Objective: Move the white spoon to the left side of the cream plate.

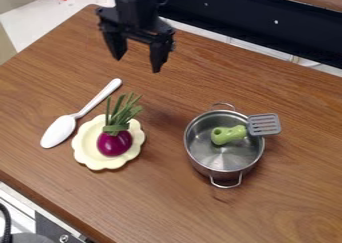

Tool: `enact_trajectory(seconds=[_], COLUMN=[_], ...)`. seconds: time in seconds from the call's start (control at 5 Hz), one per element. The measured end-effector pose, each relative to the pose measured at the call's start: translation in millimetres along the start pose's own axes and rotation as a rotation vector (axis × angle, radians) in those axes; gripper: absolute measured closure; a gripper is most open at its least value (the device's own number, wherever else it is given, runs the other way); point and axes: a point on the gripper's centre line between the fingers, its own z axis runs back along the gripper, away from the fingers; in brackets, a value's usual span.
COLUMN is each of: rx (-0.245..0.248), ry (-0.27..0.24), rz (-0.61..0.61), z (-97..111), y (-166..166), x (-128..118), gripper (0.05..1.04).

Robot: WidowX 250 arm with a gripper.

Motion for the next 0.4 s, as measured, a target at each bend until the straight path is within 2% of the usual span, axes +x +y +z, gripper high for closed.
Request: enact_trajectory(seconds=[0.2, 0.4], rx=[0.007, 0.016], ry=[0.002, 0.034], rz=[0.058, 0.091], z=[10, 6], y=[-15, -32], x=[10, 23], gripper=[0.082, 0.082])
